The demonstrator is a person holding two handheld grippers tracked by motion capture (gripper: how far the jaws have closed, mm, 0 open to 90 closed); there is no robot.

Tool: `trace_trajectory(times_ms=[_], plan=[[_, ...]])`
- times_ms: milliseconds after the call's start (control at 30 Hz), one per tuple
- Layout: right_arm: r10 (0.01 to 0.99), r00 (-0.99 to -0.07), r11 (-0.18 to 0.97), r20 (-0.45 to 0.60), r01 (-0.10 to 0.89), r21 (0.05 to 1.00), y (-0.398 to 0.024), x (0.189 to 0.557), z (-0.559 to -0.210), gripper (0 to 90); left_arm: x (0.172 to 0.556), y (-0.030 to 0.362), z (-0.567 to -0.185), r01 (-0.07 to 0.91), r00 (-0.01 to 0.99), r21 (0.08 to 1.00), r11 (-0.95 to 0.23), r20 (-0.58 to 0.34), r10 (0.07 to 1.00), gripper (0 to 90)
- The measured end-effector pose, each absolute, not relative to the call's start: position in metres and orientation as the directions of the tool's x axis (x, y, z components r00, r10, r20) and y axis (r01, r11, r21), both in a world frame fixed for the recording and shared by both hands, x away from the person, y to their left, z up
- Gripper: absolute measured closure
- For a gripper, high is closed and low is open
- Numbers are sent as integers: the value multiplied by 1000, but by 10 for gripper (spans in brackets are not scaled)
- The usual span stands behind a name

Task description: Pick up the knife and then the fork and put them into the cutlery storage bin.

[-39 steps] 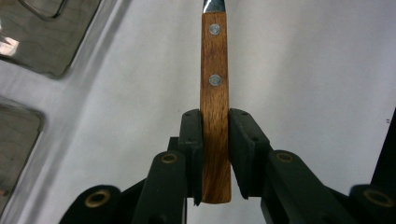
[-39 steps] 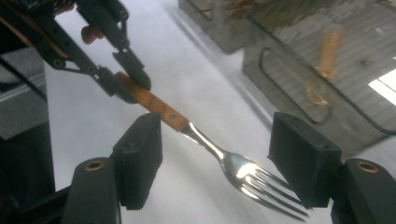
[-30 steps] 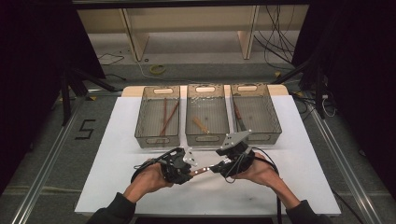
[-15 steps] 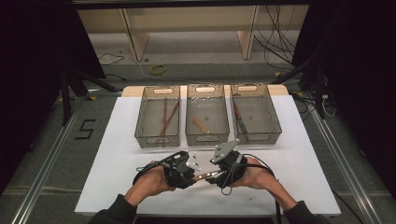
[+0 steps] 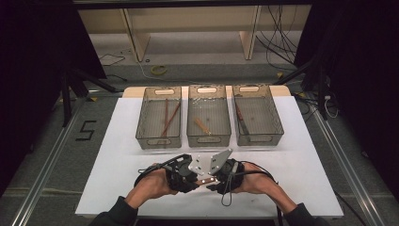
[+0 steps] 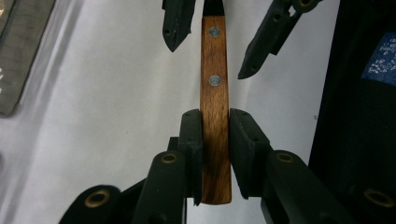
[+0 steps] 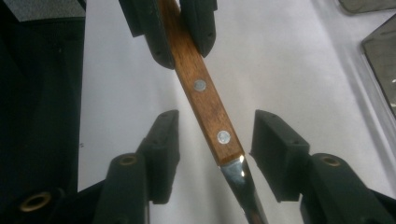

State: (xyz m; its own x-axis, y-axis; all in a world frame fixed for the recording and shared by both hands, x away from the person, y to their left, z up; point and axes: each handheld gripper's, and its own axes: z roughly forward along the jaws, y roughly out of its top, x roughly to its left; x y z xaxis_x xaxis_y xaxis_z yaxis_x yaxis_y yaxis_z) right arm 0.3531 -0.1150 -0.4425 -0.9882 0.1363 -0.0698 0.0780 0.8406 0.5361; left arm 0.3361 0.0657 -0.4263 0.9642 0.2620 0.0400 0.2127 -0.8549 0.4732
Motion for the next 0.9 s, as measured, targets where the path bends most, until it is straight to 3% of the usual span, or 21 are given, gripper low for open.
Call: trace_trajectory(times_ms=[300,567,833,900], plan=[[93,-992,852,-80,38,521,-113,350,-445,685,334,64,-426,197,972,475,-858,22,236,750],[10,-998,863,-68,-26,505,-114,347,-448,749,333,64,-427,163,982,471,-867,6,188,744],[4,-998,861,-59,-26,509,-112,345,-448,779,339,72,-423,204,973,518,-831,-16,230,708],[8,-998,861,-65,-26,509,-113,346,-448,780,341,74,-422,224,965,530,-818,-4,261,631]])
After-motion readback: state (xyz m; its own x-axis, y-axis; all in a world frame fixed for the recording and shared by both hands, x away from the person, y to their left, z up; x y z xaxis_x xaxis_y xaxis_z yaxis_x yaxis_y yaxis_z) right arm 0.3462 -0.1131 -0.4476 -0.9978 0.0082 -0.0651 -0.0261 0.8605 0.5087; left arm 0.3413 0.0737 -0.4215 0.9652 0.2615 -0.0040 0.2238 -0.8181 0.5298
